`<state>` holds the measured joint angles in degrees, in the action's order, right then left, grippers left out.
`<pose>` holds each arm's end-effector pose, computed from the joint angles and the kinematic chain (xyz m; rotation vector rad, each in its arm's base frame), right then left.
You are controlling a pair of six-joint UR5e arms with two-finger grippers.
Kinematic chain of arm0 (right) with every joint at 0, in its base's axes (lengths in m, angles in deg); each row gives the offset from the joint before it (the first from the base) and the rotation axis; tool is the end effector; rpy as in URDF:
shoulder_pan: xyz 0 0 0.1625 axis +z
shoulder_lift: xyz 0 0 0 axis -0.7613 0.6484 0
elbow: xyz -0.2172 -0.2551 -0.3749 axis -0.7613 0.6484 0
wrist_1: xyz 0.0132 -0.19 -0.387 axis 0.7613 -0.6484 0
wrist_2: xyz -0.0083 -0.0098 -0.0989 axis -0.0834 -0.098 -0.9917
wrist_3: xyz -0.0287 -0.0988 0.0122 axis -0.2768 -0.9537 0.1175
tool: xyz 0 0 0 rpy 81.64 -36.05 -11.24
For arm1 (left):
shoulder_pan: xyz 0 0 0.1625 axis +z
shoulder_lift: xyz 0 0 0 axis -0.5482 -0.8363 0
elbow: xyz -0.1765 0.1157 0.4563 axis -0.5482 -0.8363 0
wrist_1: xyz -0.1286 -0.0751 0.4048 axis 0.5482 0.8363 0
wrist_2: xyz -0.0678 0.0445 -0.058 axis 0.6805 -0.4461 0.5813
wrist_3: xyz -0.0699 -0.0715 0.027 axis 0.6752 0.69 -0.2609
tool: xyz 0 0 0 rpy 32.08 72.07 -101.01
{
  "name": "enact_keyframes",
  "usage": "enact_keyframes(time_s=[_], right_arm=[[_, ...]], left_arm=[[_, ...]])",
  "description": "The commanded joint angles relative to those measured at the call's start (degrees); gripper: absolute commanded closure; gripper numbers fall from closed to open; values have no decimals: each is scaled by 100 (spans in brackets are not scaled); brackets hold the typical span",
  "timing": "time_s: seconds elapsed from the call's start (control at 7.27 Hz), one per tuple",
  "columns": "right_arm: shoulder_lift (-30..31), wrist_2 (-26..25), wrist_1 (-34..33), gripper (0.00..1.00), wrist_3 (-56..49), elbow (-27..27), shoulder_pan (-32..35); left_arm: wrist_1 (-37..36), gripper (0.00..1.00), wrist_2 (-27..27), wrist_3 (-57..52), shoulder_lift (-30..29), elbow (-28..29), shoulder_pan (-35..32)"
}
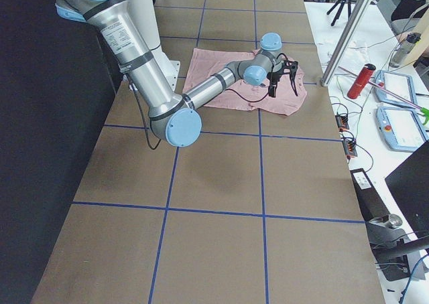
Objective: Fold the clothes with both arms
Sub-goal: 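Release and raise the right gripper while the left arm moves toward the shirt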
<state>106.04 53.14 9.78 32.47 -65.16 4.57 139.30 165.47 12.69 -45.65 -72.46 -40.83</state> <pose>-0.3760 -0.6620 0.3629 0.1374 -0.9917 0.3472 0.1415 -0.6659 0.4760 0.1473 1.1410 -0.0106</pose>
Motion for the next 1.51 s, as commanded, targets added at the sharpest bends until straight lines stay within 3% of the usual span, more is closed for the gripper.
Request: enact_keyframes(time_s=[0.0, 0.14, 0.28, 0.55, 0.96, 1.38], right_arm=[[315, 281, 47, 0, -546, -49, 418], [465, 744, 56, 0, -610, -66, 638], [745, 932, 265, 0, -645, -188, 719], [931, 960, 539, 0, -628, -251, 711], [1064, 968, 829, 0, -697, -226, 624], [985, 960, 830, 0, -716, -155, 474]], left_arm=[[792, 0, -900, 355, -193, 506, 375], [909, 0, -1139, 537, -402, 743, 785], [945, 0, -1872, 748, -674, 972, 1102], [1705, 7, -2449, 768, -1299, 2243, 1597], [1877, 26, -2829, 776, -1405, 2617, 1975], [1877, 32, -2926, 776, -1467, 2705, 2107]])
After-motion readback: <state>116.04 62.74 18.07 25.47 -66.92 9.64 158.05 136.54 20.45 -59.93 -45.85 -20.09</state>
